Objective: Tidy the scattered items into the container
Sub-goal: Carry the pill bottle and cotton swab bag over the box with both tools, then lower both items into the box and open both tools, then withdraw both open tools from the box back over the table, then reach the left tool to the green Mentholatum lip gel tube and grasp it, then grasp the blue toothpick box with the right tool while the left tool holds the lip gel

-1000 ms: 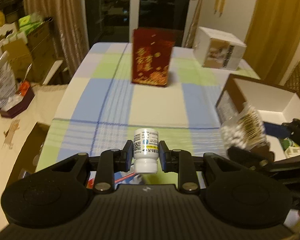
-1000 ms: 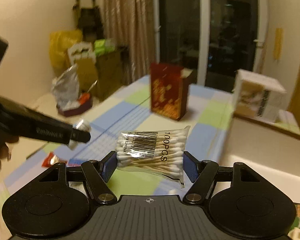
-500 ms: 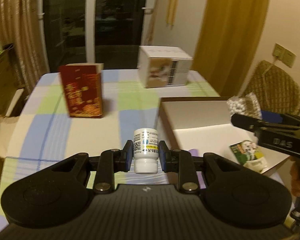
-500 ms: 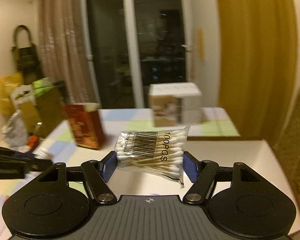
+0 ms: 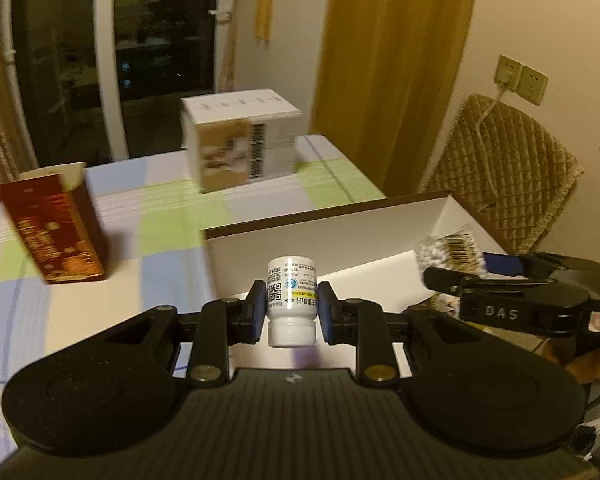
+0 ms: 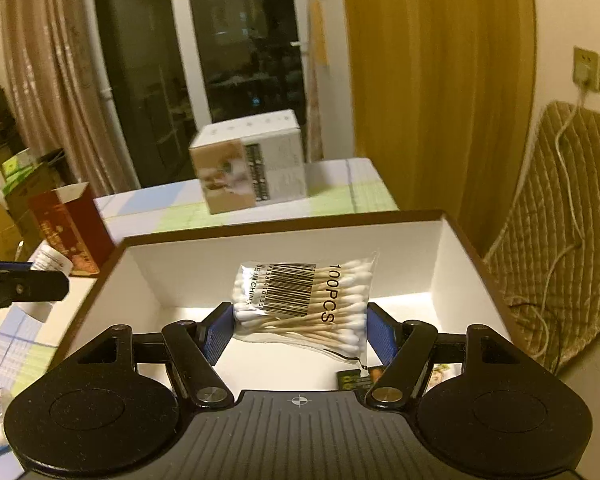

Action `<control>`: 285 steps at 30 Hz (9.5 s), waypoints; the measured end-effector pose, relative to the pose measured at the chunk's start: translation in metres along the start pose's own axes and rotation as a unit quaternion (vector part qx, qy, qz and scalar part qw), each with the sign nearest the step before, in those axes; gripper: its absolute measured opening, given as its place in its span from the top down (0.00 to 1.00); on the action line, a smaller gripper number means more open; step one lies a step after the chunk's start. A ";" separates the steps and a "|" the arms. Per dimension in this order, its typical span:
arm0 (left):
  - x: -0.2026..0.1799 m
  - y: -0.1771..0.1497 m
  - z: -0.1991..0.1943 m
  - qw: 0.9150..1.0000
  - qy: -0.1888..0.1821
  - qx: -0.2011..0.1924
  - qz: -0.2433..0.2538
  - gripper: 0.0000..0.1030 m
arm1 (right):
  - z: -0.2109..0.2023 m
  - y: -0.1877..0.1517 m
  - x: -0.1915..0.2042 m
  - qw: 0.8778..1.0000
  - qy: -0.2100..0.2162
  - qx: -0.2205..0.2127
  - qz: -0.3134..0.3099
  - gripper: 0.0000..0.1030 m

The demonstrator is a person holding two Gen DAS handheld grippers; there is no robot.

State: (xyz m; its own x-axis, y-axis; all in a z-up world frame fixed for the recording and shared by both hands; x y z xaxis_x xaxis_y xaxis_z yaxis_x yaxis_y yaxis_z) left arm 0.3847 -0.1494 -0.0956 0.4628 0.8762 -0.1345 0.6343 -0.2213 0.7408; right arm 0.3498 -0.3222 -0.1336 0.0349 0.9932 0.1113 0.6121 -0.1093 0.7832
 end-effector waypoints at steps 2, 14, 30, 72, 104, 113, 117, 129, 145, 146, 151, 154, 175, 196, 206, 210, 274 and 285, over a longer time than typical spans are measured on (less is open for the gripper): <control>-0.009 0.002 0.015 1.000 0.000 0.014 0.016 0.78 | 0.006 0.004 -0.008 1.000 0.004 0.008 0.007 0.30; -0.019 0.006 0.081 0.996 0.007 0.071 0.054 0.78 | 0.042 0.012 -0.012 0.998 0.040 0.054 0.011 0.30; -0.002 -0.006 0.136 0.988 0.048 0.127 0.071 0.78 | 0.077 0.001 0.000 0.993 0.044 0.112 -0.018 0.30; 0.003 -0.010 0.040 0.994 0.061 0.085 0.006 0.19 | 0.033 -0.010 0.019 0.990 -0.005 0.112 -0.091 0.00; -0.039 -0.080 -0.085 0.994 0.081 0.048 -0.058 0.07 | -0.140 -0.039 -0.002 0.998 -0.034 -0.052 0.003 0.00; -0.046 -0.093 -0.100 0.994 0.082 0.044 -0.052 0.07 | -0.155 -0.059 0.003 0.999 -0.030 -0.040 0.013 0.00; -0.048 -0.098 -0.103 0.995 0.080 0.046 -0.048 0.07 | -0.155 -0.067 0.010 0.999 -0.031 -0.035 0.000 0.00; -0.054 -0.109 -0.106 0.995 0.080 0.051 -0.039 0.07 | -0.150 -0.087 0.018 0.999 -0.027 -0.015 -0.014 0.00; -0.051 -0.131 -0.109 0.994 0.091 0.064 -0.021 0.07 | -0.145 -0.104 0.029 0.999 -0.021 -0.004 -0.027 0.00; -0.050 -0.132 -0.109 0.993 0.092 0.065 -0.021 0.07 | -0.144 -0.105 0.029 0.999 -0.020 -0.003 -0.027 0.00; -0.043 -0.142 -0.108 0.993 0.091 0.072 -0.026 0.07 | -0.136 -0.108 0.035 0.999 -0.014 0.013 -0.030 0.00; -0.035 -0.151 -0.108 0.992 0.092 0.081 -0.027 0.07 | -0.130 -0.111 0.045 0.999 -0.002 0.027 -0.039 0.00; 0.116 -0.236 -0.152 0.984 0.128 0.122 -0.012 0.24 | -0.068 -0.143 0.148 0.981 0.093 0.143 -0.096 0.00; 0.101 -0.161 -0.028 0.989 0.016 0.115 -0.087 0.52 | -0.049 -0.149 0.047 0.982 -0.009 0.179 0.059 0.00; 0.099 -0.142 0.028 0.989 0.003 0.114 -0.098 0.76 | -0.052 -0.141 0.034 0.981 -0.003 0.174 0.086 0.00; 0.098 -0.153 0.037 0.989 0.009 0.130 -0.072 0.84 | -0.053 -0.143 0.033 0.981 -0.002 0.175 0.089 0.00; 0.289 -0.238 -0.179 0.952 0.197 0.076 -0.220 0.88 | 0.045 -0.159 0.408 0.926 0.255 0.137 -0.244 0.00; 0.290 -0.236 -0.175 0.952 0.191 0.073 -0.226 0.88 | 0.053 -0.167 0.420 0.921 0.241 0.092 -0.292 0.13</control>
State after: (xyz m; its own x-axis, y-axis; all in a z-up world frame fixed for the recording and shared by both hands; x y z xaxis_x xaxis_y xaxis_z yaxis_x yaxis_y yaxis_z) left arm 0.2610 0.2324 -0.1937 -0.1196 0.9817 -0.1483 0.8071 0.1831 0.5613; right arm 0.3039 0.1153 -0.2505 -0.6706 0.7418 -0.0019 0.5408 0.4907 0.6832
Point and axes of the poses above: each gripper's, at about its wrist camera, not at the fingertips, and z roughly the way its jaws point, x to its left, y to its top, the point moved 8 cm from there along z, roughly the way its jaws point, and after that the axes turned 2 degrees about -z, right-handed, at the moved point
